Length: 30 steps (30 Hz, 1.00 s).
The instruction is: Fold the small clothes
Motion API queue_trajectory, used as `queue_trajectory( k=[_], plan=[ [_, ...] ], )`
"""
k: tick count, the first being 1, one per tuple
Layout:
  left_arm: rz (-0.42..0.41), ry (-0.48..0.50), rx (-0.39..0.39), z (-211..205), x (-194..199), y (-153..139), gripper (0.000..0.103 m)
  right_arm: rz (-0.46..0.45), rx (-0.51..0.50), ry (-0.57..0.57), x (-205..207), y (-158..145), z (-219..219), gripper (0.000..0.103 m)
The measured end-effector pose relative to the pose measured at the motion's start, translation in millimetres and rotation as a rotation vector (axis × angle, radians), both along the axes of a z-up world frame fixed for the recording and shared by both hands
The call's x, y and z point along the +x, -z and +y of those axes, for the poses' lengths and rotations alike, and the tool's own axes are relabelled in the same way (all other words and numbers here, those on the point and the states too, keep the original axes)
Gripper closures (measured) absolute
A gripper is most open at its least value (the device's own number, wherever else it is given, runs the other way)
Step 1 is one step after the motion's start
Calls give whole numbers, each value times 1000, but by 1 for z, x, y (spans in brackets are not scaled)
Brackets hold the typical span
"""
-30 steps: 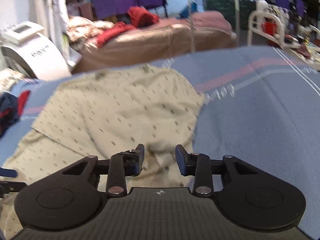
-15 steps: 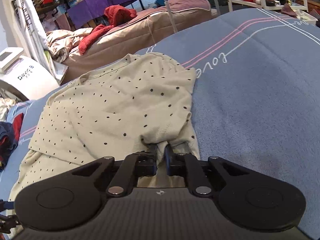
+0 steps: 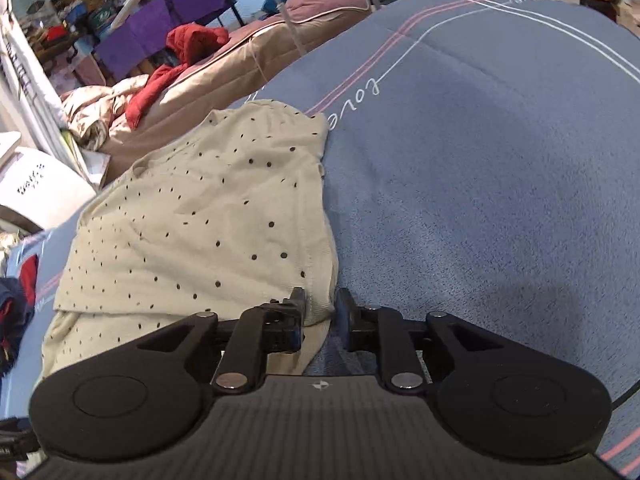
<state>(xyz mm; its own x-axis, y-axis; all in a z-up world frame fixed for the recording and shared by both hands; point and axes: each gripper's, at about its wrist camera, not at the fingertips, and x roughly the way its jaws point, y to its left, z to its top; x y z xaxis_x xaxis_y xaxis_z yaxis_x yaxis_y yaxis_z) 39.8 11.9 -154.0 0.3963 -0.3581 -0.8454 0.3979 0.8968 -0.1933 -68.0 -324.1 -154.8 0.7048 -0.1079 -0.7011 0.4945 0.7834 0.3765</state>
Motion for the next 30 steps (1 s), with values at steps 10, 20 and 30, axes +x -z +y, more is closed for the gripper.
queue_trajectory(
  k=[10,20,30],
  plan=[
    [-23,-124,17,52,9,-4,0,42,-212,-223,11,-6,42,0],
    [-13,-254,-3,146,5,-13,0,-1,-144,-210,-32,-20,52,0],
    [-8,-181,-87,177,-45,-16,0,15,-107,-238,-105,-21,71,0]
  ],
)
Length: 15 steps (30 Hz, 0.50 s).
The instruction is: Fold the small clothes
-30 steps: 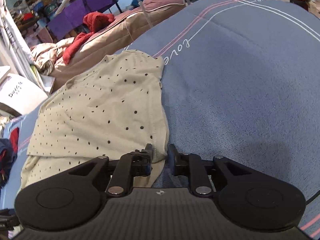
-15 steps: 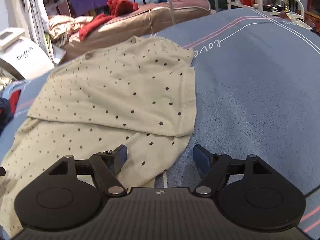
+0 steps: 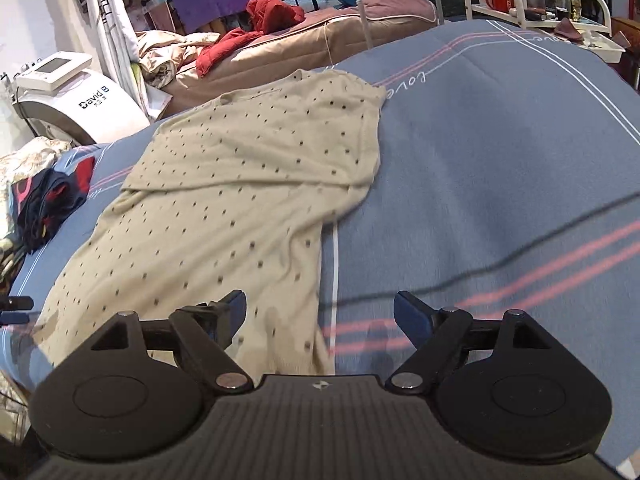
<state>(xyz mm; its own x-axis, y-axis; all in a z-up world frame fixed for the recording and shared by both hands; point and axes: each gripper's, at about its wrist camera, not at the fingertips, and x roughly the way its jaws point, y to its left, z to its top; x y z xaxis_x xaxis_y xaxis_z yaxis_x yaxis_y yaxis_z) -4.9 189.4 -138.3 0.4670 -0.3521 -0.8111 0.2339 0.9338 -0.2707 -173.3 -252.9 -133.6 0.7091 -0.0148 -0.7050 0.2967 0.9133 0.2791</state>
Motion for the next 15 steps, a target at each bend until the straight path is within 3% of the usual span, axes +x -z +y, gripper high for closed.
queue_trajectory(
  k=[6,11,15],
  plan=[
    [-36,121,121,-33,-11,2,0,-14,58,24,1,4,1,0],
    [-79,191,-27,-57,27,-22,0,-34,24,-16,33,-7,-6,0],
    [-178,294,25,-99,76,-49,0,-41,-2,-51,62,-21,-17,0]
  ],
)
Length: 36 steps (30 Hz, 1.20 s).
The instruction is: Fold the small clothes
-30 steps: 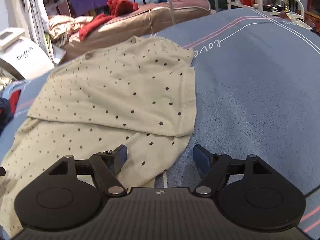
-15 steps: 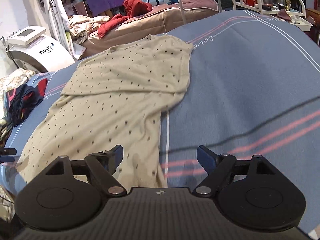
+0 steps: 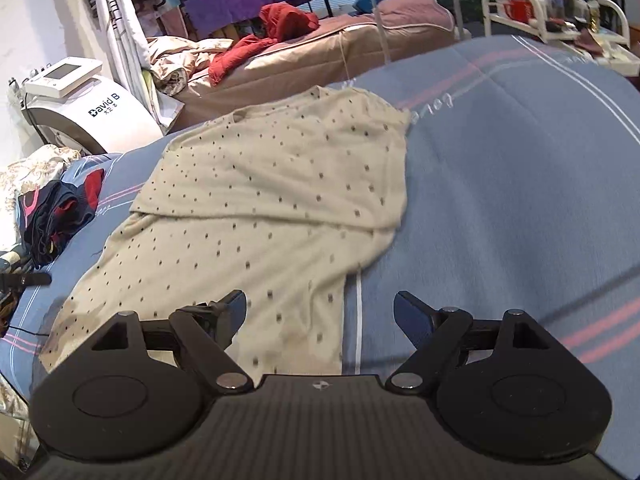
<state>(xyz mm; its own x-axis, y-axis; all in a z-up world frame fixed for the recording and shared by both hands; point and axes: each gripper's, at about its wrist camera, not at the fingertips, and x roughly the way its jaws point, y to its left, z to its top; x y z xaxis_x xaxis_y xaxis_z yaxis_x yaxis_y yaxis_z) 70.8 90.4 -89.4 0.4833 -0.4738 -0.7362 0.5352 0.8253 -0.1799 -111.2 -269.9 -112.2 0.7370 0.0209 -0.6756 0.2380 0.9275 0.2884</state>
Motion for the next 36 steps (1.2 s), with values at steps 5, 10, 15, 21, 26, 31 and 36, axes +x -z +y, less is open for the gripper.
queue_trajectory(
  k=[5,10,15,21,26,31,36],
  plan=[
    [-9,60,86,-33,44,-11,0,9,58,37,7,-3,-21,0],
    [41,90,139,-19,23,10,0,53,113,13,-30,14,-16,0],
    [125,81,182,32,-28,40,0,98,138,-11,-75,28,-1,0],
    [241,-4,32,91,-70,52,2,146,133,-26,-90,31,12,0],
    [248,-17,-38,100,-85,54,14,158,139,-56,-93,36,27,0],
    [274,-43,-95,100,-82,60,25,158,155,-34,-101,38,28,0],
    [292,-103,-150,114,-77,63,41,155,160,-13,-108,38,28,0]
  ],
)
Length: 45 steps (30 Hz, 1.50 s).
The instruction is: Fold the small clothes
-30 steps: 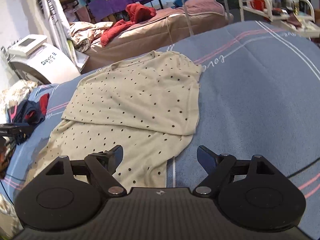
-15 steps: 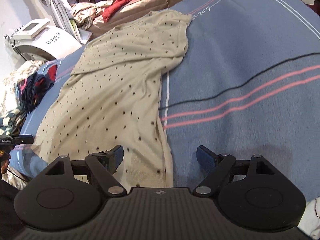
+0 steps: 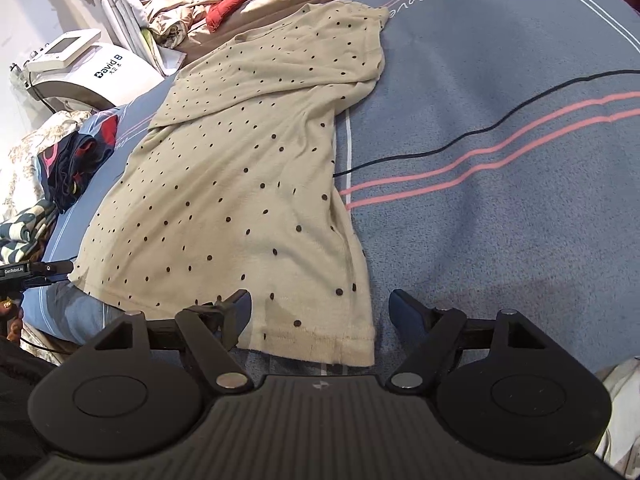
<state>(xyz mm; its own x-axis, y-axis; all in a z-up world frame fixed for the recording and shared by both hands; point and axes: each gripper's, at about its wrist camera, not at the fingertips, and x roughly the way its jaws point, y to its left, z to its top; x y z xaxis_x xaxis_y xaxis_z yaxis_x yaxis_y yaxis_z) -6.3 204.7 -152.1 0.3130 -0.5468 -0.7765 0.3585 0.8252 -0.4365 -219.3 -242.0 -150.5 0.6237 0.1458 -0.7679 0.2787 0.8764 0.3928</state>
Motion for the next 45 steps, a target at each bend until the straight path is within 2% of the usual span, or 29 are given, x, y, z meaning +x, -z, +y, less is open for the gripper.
queue_trajectory(
  k=[4,8,9,10,11,12,13,14,15,18,21,27,30,32,36,41,45],
  plan=[
    [29,-65,-41,11,4,4,43,4,8,-3,-2,3,2,0],
    [22,-43,-19,-3,1,6,44,3,19,17,-4,5,-1,0],
    [29,-35,-33,-7,0,6,47,6,20,22,-4,5,-1,0],
    [39,-29,-48,-11,0,8,58,10,18,23,-5,6,-2,0],
    [51,-20,-59,-15,0,10,66,13,13,23,-5,6,-2,5],
    [60,-14,-60,-20,-2,12,78,15,11,18,-6,5,-1,18],
    [54,-22,-50,-23,-3,14,80,17,13,15,-6,5,-1,28],
    [47,-37,-49,-25,-5,15,82,20,17,12,-6,6,0,49],
    [51,-54,-55,-24,-6,15,87,23,15,15,-7,6,0,62],
    [59,-92,-55,-22,-6,17,95,20,31,26,-9,7,-1,77],
    [65,-106,-62,-18,-5,15,96,16,63,37,-9,7,-5,86],
    [51,-121,-112,-24,10,4,96,-46,191,86,-3,-2,-13,92],
    [15,-87,-94,-37,22,-1,96,-77,206,80,4,-9,-14,93],
    [20,-75,-81,-46,34,1,96,-82,228,79,11,-10,-18,94],
    [14,-64,-98,-59,67,-1,97,-107,355,116,35,-13,-38,94],
    [-67,-28,-114,-101,141,-25,97,-164,427,142,108,-26,-83,95],
    [-165,-15,-114,-146,215,-52,97,-213,391,136,184,-45,-123,95]
  ],
)
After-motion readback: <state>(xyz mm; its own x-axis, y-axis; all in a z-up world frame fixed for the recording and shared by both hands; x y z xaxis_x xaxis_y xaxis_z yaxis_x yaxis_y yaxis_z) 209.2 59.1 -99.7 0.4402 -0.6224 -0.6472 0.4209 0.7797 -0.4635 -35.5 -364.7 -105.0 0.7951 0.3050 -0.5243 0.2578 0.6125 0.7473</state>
